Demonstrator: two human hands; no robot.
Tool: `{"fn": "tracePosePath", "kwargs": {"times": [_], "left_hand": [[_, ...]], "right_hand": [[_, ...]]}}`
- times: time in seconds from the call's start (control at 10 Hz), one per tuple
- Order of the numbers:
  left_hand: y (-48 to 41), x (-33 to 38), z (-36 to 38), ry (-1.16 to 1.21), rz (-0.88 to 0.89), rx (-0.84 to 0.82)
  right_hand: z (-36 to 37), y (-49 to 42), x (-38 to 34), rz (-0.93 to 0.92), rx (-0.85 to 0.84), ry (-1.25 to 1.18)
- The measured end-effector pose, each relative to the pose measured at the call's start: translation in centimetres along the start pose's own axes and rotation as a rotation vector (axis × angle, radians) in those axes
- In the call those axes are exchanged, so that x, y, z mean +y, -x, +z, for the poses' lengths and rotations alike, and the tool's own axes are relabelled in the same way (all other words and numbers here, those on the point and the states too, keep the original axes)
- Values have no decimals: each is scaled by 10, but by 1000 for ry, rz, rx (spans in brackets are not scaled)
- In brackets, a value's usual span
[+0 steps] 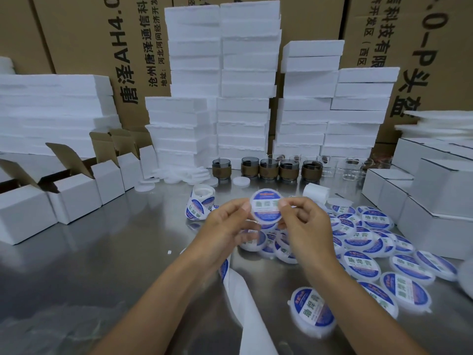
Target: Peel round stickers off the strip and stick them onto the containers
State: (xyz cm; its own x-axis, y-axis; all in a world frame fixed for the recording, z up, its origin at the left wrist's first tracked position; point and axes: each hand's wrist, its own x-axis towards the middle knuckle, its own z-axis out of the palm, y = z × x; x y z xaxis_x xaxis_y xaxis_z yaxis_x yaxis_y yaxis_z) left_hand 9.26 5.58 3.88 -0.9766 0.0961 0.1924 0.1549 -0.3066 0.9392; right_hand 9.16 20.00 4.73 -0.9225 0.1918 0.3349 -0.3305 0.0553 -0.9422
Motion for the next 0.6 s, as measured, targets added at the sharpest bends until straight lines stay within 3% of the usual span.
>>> {"fn": "tracePosePath", "kwargs": {"times": [0.1, 0.3, 0.6], "left_hand": [[-2, 6, -6, 56, 70, 168], [-4, 15, -19, 108, 156, 399], [-6, 8, -29, 74, 138, 497]], "right_hand": [[-18, -8, 5, -77, 111, 210], [-36, -17, 20, 1, 191, 768], [-38, -15, 17, -9, 105, 1054]]}}
